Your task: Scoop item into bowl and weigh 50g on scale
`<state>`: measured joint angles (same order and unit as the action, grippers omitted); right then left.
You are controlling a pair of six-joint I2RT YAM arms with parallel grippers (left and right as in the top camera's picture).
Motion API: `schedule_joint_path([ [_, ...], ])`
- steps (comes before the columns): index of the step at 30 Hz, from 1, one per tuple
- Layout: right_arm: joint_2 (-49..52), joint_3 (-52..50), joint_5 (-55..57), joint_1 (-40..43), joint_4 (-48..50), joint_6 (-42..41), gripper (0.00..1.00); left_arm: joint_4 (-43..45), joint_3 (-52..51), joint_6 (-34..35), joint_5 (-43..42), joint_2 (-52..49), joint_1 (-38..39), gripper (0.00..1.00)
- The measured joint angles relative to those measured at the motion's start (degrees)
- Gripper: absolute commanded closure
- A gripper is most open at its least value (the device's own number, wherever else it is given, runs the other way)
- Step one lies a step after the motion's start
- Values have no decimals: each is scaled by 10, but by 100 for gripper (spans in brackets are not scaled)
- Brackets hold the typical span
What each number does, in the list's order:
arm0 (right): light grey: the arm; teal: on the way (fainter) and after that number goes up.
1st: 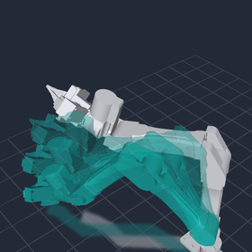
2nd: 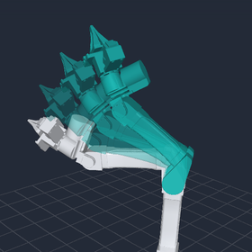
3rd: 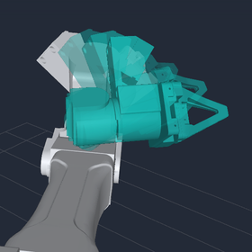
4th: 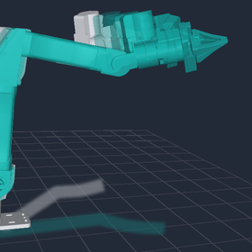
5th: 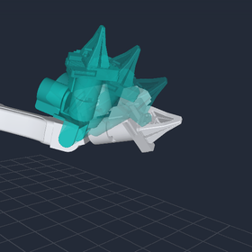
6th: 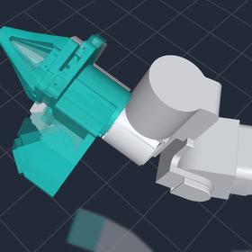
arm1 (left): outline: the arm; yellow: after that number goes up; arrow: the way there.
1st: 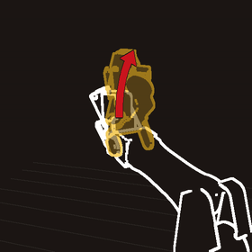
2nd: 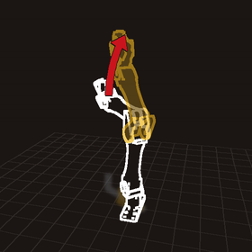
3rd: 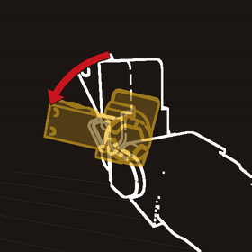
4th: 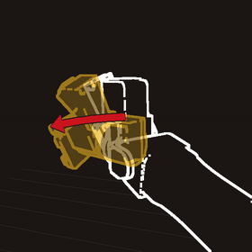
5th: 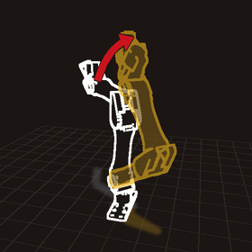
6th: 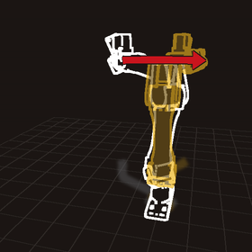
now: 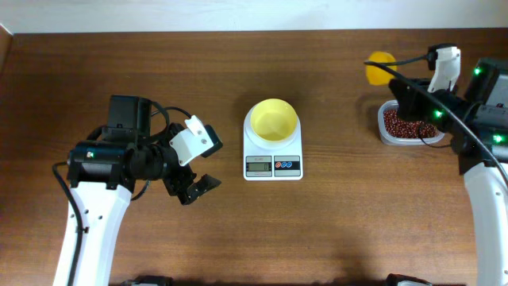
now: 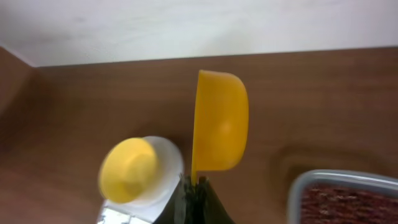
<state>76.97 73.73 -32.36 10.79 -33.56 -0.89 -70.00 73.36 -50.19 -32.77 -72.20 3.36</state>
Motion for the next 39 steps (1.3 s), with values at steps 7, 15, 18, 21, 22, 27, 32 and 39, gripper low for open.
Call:
schedule_joint_path([
  [7, -1, 19, 82, 0, -94, 31, 96, 0, 0, 0, 0, 0, 0, 1],
  [15, -33, 20, 170, 0, -159, 38, 96, 0, 0, 0, 0, 0, 0, 1],
  [18, -52, 21, 196, 0, -158, 39, 96, 0, 0, 0, 0, 0, 0, 1],
  [21, -54, 21, 207, 0, -150, 39, 96, 0, 0, 0, 0, 0, 0, 1],
  [22, -54, 21, 209, 0, -149, 39, 96, 0, 0, 0, 0, 0, 0, 1],
  [27, -54, 21, 211, 0, -146, 39, 96, 0, 0, 0, 0, 0, 0, 1],
  [32, -54, 21, 212, 0, -146, 39, 96, 0, 0, 0, 0, 0, 0, 1],
  [39, -50, 21, 240, 0, -164, 39, 96, 0, 0, 0, 0, 0, 0, 1],
])
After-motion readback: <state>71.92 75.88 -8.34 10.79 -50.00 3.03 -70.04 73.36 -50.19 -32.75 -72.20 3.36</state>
